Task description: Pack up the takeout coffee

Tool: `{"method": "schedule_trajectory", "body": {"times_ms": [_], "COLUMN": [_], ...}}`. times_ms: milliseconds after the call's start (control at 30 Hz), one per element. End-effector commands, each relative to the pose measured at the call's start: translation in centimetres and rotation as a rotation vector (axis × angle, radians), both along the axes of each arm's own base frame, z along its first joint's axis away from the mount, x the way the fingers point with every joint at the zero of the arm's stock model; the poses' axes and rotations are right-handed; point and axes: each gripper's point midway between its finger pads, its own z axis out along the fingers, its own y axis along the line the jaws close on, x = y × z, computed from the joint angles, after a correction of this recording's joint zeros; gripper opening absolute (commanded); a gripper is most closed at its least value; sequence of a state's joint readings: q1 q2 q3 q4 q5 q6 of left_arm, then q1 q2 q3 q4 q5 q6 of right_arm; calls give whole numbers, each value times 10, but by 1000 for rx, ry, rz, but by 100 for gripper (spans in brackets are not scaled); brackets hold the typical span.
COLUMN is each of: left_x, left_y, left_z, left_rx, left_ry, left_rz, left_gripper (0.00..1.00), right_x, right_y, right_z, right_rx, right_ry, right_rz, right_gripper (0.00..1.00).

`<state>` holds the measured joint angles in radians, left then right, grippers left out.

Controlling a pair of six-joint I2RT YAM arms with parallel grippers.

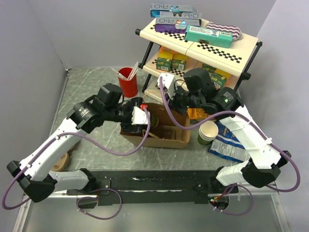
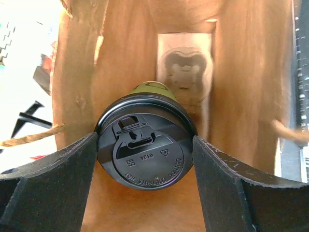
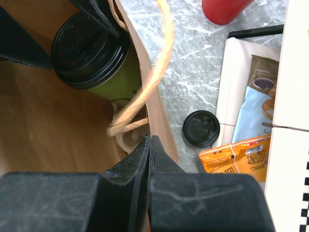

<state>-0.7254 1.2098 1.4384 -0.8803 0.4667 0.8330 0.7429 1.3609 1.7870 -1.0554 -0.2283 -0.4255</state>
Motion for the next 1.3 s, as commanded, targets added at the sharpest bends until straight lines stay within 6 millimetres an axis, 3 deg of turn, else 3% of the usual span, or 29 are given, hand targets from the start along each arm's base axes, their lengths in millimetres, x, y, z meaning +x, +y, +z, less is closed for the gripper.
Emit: {"method": "schedule_trajectory", "body": {"times_ms": [0,433,633,800,1033,1267], "left_x": [13,-1,-3,-19,-10,17], "left_y": [-8,-29,-36,-41,-37,-31], "left_z": [20,-8,-25,-33,-15,-9], "left_rx": [-45,11,39,40,-30,-78], "left_ry": [-172,-105,-59,28,-33,8], "left_rz": [-12,-102,-141,-207,-160,-63], "left_gripper": [1,1,1,1,1,1], "right_x": [-7,-9,-17,-16,-8,-8], "right_y": [-1,6,10,9,11,13], "right_z": [22,35,25,18,21,20], "right_rx": [68,71,41,27,48,55], "right_ry": [-47,-109,-114,-111,-191,-190], "right_rz": [-4,28,69,52,55,66], "right_gripper": [0,0,0,0,0,0]}}
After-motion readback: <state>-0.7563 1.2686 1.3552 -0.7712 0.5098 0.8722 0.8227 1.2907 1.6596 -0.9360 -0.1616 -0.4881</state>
